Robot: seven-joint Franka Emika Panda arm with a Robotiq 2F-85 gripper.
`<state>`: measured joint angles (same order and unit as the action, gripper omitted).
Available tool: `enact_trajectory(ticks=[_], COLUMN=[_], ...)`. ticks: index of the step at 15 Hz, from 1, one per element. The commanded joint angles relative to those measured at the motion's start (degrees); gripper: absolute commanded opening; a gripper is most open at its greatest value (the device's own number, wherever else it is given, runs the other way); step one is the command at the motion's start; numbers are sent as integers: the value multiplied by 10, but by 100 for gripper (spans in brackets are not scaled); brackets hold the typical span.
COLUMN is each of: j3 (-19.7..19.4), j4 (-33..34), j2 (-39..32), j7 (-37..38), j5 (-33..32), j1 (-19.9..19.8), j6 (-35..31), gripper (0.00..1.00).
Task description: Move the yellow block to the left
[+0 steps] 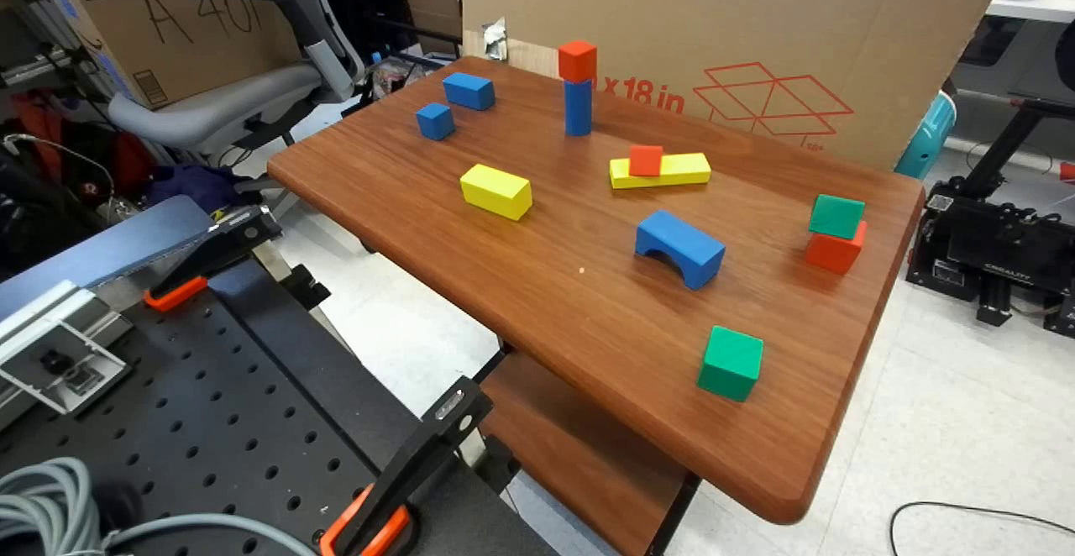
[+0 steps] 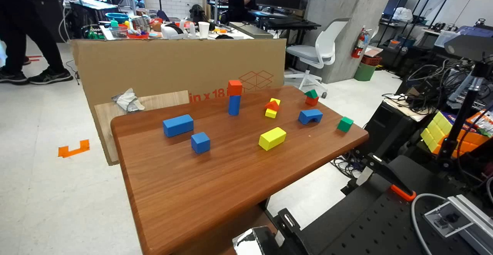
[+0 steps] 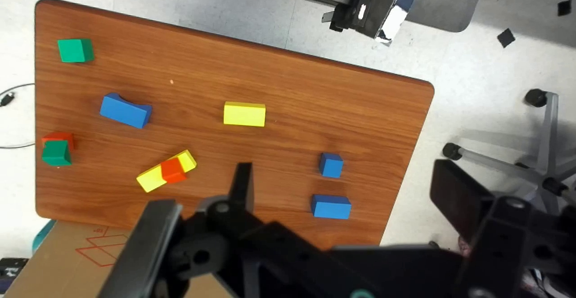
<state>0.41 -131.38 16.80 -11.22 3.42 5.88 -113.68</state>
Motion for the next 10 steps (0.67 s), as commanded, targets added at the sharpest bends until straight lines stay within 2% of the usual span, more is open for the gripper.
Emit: enact_trajectory(ticks=[1, 5, 10], j3=[0, 1, 2], j4=[-10, -23, -6], j2=[-23, -85, -199], j7=[-11, 0, 16], j5=[-1, -5, -4], j1=[-9, -16, -28], j6=[-54, -121, -173], gripper=[100, 100, 100])
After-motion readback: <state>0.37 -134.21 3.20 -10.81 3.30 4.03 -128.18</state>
